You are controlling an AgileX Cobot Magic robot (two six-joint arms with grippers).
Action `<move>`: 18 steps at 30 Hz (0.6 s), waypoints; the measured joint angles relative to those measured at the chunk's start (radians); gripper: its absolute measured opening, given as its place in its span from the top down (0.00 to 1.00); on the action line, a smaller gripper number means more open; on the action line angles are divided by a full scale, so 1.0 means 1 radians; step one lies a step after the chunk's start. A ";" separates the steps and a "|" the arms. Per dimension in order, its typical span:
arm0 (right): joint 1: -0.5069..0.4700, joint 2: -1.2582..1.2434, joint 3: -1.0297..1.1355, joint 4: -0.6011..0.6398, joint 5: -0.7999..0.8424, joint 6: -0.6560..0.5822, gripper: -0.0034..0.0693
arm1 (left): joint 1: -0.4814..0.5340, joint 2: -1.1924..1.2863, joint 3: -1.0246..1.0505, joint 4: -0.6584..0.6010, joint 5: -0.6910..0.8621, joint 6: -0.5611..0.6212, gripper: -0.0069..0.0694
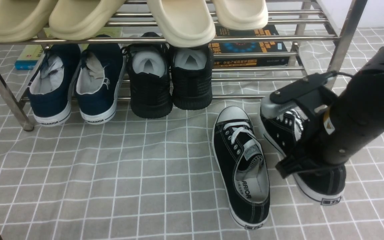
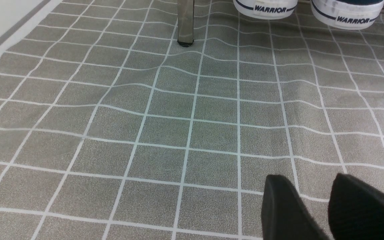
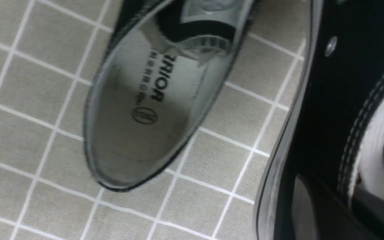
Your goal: Take the shoes off the shelf with your hand from the grey coffee tablecloth.
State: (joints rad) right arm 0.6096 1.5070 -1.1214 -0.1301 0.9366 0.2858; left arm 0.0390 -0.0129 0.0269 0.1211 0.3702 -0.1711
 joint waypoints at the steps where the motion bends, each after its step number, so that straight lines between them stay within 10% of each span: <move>1: -0.011 0.000 0.000 0.001 0.000 0.005 0.94 | 0.000 0.000 0.000 0.001 0.000 0.000 0.60; 18: -0.074 0.125 0.001 0.017 -0.216 0.022 0.93 | 0.000 0.000 0.000 0.003 0.000 0.000 0.60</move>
State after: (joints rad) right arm 0.5355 1.6316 -1.1207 -0.1128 0.7205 0.3081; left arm 0.0390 -0.0129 0.0269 0.1239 0.3702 -0.1711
